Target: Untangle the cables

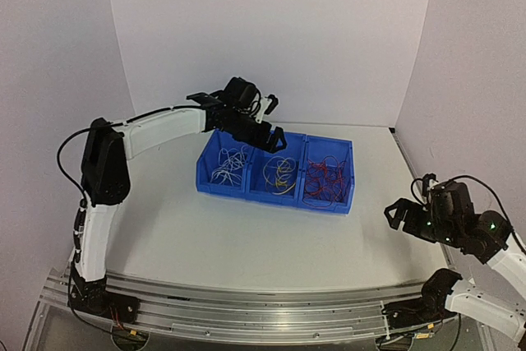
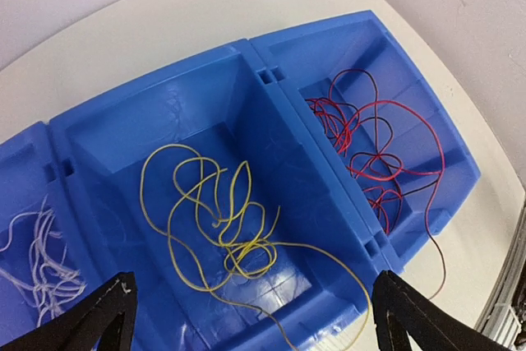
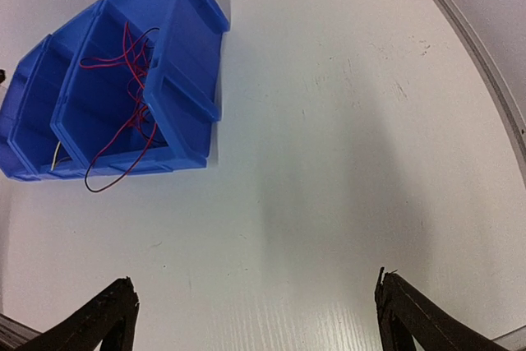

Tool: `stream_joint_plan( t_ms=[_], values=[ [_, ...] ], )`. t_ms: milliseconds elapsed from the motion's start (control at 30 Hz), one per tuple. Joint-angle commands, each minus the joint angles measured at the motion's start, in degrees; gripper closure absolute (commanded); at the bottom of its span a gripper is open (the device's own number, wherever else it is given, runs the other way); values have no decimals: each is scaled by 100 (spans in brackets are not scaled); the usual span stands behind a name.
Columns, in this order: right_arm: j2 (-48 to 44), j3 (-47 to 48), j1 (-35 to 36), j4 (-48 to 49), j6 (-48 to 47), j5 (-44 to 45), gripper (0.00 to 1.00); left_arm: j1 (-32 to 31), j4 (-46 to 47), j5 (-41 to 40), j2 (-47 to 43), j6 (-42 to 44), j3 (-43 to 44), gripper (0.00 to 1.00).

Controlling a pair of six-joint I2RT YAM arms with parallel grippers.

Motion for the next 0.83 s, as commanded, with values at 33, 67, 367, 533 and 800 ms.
stream_joint_plan(
  t_ms=[33, 67, 367, 533, 800],
  values=[
    [496, 304, 18, -64, 149, 88, 2, -30, 1065, -1788, -2836, -759, -2631, 1],
    [576, 310, 20, -62, 153, 77, 2, -29, 1148, -2079, -3413, -939, -3144, 0],
    [1088, 429, 15, -59, 90, 151, 2, 62, 50, -3712, -6050, -3471, -6516, 0],
    [1107, 360, 15, -64, 167, 292, 2, 58, -327, -3594, -6722, -4243, -7270, 0],
    [1023, 281, 15, -60, 201, 640, 2, 58, -373, -3837, -6962, -4315, -7373, 0]
  ],
)
